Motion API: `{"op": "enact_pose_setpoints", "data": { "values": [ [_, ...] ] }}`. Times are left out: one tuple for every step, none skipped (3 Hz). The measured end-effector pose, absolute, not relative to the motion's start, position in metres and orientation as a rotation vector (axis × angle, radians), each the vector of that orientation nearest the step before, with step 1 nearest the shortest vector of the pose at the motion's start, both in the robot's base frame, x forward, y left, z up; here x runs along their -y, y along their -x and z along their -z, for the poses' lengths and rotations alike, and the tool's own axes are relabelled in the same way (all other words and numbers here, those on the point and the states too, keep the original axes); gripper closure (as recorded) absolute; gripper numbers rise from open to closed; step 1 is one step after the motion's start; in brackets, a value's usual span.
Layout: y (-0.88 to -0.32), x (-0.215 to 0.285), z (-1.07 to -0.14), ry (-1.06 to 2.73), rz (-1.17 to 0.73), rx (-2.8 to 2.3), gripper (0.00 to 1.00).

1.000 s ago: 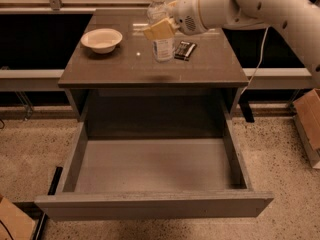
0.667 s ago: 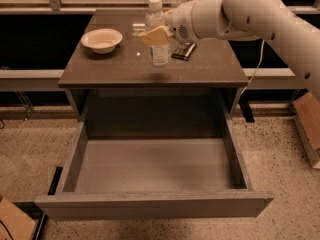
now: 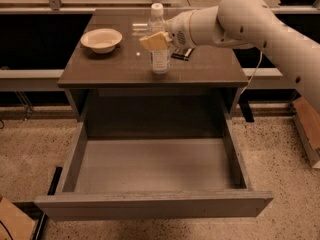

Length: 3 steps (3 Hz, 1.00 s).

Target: Pick blue plastic bottle from top drawer and place on counter

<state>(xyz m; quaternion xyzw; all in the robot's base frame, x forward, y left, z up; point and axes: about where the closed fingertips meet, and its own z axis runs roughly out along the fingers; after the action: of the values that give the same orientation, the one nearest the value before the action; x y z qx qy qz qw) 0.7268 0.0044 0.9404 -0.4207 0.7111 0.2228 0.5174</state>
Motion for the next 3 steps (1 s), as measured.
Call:
{"op": "enact_pose_setpoints", "data": {
  "values": [
    [-0.738, 0.000, -0.926, 0.973, -0.562, -1.745, 0.27],
    [-0.748, 0.004, -0.918, 0.951, -0.578, -1.768, 0.04],
    [-0.754, 0.007, -0.913, 0.930, -0.590, -1.782, 0.00]
  ]
}}
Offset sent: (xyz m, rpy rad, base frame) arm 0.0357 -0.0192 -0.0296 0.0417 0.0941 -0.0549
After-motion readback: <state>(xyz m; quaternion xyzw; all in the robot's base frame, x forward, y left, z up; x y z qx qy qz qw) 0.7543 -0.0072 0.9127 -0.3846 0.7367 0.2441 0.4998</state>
